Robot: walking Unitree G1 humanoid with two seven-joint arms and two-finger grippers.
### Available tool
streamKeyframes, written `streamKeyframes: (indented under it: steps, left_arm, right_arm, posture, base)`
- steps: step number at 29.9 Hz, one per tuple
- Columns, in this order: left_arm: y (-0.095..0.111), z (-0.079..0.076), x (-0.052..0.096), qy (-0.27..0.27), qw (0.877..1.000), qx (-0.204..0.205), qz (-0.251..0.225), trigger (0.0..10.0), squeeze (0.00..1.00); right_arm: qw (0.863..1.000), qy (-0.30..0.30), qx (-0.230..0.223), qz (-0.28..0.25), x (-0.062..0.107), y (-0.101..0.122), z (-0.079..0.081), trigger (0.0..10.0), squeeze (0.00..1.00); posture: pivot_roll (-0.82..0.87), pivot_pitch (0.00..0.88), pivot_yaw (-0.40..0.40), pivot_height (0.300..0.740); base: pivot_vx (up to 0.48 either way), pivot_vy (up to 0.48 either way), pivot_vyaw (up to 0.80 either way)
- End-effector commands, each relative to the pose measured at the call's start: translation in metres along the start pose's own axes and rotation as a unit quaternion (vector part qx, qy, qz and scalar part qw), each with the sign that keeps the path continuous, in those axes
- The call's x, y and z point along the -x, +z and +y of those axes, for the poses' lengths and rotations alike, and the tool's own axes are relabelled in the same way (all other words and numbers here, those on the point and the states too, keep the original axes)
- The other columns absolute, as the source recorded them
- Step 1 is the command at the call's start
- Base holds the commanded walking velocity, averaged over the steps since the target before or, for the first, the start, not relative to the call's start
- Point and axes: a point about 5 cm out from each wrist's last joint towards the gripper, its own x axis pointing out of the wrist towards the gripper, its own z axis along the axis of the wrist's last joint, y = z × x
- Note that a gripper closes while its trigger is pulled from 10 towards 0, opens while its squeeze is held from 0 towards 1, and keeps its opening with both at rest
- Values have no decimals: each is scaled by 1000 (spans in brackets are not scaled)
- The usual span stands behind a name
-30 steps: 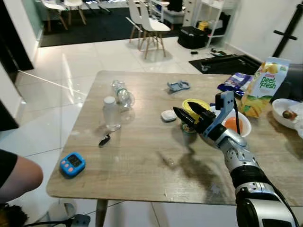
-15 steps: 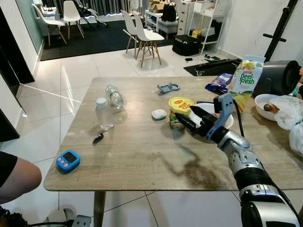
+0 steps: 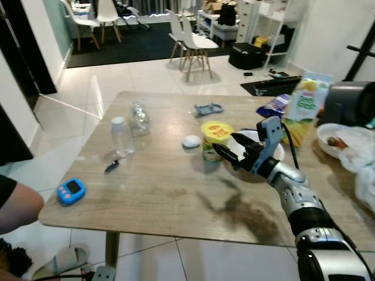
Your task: Restocking fridge
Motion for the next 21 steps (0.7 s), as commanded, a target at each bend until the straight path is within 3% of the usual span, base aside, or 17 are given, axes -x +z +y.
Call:
streamKeyframes:
  steps: [1,8,16,17,21]
  left_arm:
    - [-1,1,0,1,1000,2,1,10000,0]
    - [-2,2,0,1,1000,1,2,10000,0]
    - [-2,1,0,-1,1000,-2,1,10000,0]
    - [-2,0,0,-2,1000,-3,1,10000,0]
    - [-2,0,0,-2,1000,-3,1,10000,0]
  right_arm:
    - [1000,3,3,3,-1,-3,3,10000,0]
    - [999,14,25,27,-4,-8,8,10000,0]
    - [994,13,92,64,-17,-7,14,10000,0]
    - [989,-3,118,93,-20,-7,11,10000,0]
    - [982,-12,145,120,-22,-7,8,10000,0]
  posture:
    - [100,0,1,740]
    - [98,0,-1,740]
    - [99,0,-4,740]
    - [100,0,-8,740]
    - [99,0,-7,740]
  base:
    - [0,0,0]
    - [0,0,0]
    - [0,0,0]
    - [0,0,0]
    - [0,0,0]
